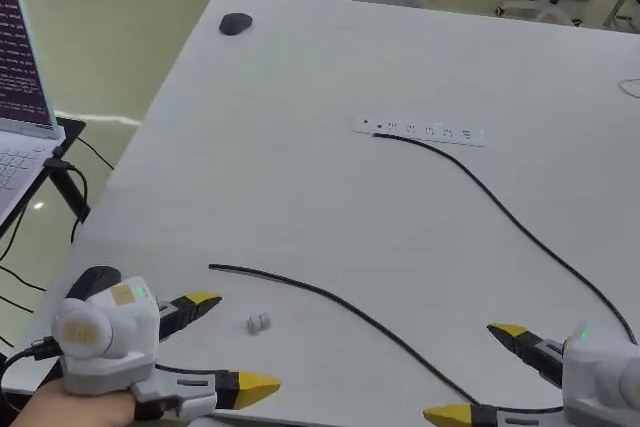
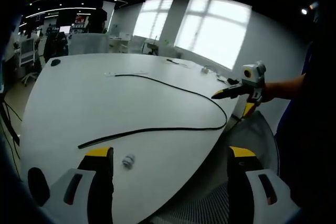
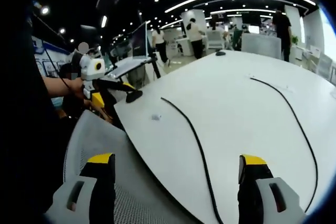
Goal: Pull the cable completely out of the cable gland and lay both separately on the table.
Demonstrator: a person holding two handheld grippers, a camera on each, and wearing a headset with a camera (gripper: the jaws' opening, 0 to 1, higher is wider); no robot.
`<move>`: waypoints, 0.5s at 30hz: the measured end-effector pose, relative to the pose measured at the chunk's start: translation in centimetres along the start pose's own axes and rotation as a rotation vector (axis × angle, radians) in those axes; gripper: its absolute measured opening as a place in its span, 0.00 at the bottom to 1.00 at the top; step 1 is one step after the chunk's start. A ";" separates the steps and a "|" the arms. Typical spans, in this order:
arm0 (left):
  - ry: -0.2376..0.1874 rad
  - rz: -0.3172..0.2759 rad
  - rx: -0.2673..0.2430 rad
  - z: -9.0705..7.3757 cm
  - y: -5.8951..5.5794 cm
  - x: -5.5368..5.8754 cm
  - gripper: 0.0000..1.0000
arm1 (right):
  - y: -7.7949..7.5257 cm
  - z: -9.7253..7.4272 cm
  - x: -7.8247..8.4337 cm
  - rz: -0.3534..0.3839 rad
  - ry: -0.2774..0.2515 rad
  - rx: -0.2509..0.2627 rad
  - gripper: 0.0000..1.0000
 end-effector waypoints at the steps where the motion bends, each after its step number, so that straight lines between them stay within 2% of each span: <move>1: 0.007 -0.005 -0.003 0.1 0.0 0.0 0.91 | -0.1 -0.1 0.2 -0.001 0.009 -0.005 0.99; 5: 0.005 -0.014 -0.001 0.1 -0.2 -0.1 0.96 | -0.4 -0.2 0.7 0.008 0.018 -0.013 0.99; 8: 0.033 -0.017 -0.009 0.2 0.0 0.3 0.99 | -0.3 -0.1 0.8 0.011 0.022 -0.017 0.99; 15: 0.047 -0.042 -0.014 0.0 0.1 0.5 0.99 | 0.5 0.5 1.5 0.010 0.050 -0.051 0.99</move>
Point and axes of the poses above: the centre of the closed fingertips' face, and the gripper's own axes: z roughly forward along the fingers, y roughly to its left, x roughly out of its underside, the point moved 3 cm from there along -z, roughly backward along the fingers, and after that the axes turned 9 degrees about -z, right-handed, at the moved point
